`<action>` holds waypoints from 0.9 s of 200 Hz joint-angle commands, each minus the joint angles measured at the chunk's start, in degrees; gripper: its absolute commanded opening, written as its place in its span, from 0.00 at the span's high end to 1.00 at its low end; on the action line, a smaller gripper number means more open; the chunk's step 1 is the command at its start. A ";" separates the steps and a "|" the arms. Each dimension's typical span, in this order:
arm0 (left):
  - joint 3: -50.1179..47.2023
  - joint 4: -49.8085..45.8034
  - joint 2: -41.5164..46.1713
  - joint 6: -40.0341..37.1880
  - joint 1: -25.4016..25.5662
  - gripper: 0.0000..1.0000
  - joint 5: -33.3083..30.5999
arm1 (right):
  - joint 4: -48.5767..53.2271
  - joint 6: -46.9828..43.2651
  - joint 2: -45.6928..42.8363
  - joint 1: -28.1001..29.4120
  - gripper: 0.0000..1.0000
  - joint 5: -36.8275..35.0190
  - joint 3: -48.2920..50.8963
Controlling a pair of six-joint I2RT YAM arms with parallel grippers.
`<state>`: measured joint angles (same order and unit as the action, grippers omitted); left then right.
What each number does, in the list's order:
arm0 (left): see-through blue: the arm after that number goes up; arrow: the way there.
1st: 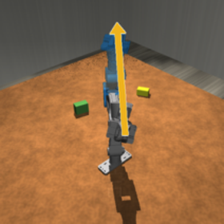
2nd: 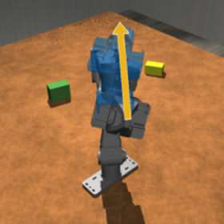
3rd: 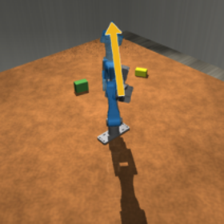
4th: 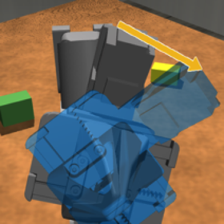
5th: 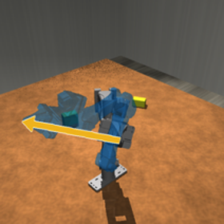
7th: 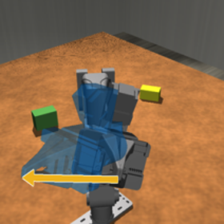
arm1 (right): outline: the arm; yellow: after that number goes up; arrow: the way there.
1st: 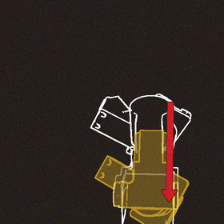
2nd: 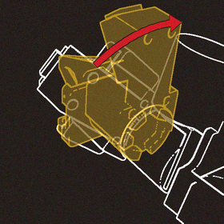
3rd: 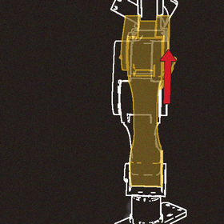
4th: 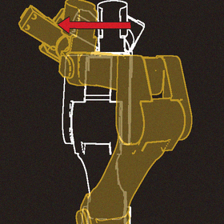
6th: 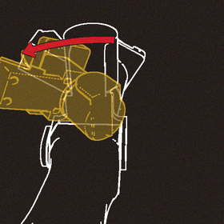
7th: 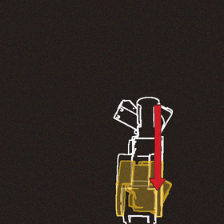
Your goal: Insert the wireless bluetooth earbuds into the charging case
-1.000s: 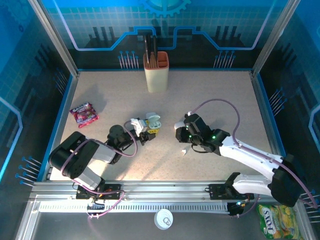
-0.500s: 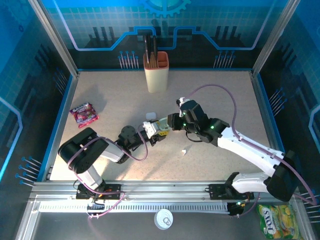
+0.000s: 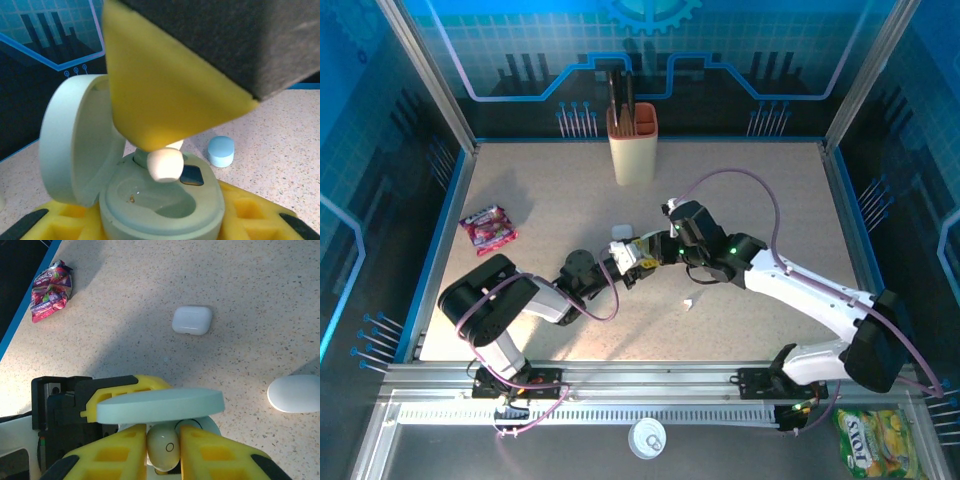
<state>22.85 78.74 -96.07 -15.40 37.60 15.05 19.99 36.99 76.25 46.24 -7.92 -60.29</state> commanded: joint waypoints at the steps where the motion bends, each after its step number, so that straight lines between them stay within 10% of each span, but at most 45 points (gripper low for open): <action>1: 1.17 1.50 -0.76 -0.83 0.71 0.71 -0.46 | -0.20 -0.62 1.03 0.79 0.79 1.61 -1.86; 180: 0.83 1.54 -2.16 -1.70 0.71 0.71 0.65 | 2.75 -3.95 -7.17 -1.61 0.63 -1.27 -0.49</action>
<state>23.24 78.61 -97.54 -15.42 38.00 14.79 21.65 35.97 70.96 46.41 -8.45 -60.82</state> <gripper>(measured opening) 0.376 0.397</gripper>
